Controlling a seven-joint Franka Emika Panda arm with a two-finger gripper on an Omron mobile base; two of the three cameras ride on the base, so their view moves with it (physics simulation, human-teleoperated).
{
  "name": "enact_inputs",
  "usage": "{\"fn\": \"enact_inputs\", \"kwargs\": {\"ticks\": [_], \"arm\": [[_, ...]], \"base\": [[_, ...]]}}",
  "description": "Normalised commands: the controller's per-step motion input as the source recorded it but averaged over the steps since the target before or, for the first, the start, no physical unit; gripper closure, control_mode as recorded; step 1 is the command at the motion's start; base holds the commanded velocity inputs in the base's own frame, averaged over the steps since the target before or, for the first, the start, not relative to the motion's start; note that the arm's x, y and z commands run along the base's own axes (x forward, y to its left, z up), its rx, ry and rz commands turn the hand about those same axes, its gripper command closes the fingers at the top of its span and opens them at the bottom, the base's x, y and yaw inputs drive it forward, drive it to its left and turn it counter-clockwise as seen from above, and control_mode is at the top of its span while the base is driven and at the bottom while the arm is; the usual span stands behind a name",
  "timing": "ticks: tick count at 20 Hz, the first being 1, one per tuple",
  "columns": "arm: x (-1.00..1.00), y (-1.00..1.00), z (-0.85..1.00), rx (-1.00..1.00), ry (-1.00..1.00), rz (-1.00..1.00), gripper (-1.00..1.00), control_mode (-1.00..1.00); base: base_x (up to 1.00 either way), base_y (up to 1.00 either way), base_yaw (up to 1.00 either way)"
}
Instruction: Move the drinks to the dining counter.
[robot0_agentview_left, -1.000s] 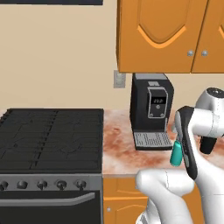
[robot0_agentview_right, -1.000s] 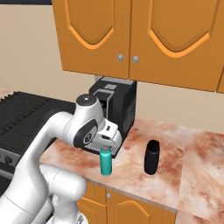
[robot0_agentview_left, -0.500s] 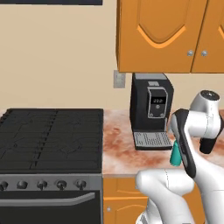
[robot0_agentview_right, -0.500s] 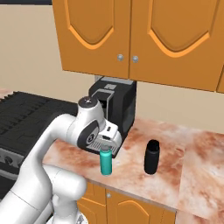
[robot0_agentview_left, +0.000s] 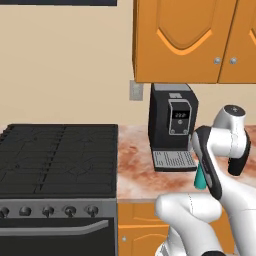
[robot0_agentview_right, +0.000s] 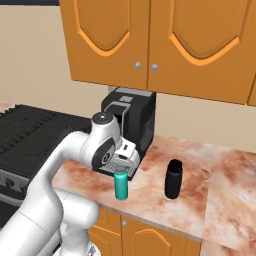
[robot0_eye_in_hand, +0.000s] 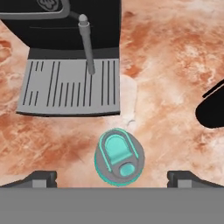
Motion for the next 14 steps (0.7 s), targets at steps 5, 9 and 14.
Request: {"fn": "enact_inputs", "kwargs": {"ticks": [5, 9, 14], "arm": [[0.06, 0.0, -0.09, 0.0, 0.0, 0.0, -1.0, -1.0], [0.0, 0.0, -0.08, 0.0, 0.0, 0.0, -1.0, -1.0], [0.0, 0.0, -0.1, 0.0, 0.0, 0.0, -1.0, -1.0]], "base": [[0.0, 0.0, 0.0], [0.0, 0.0, 0.0], [0.0, 0.0, 0.0]]}}
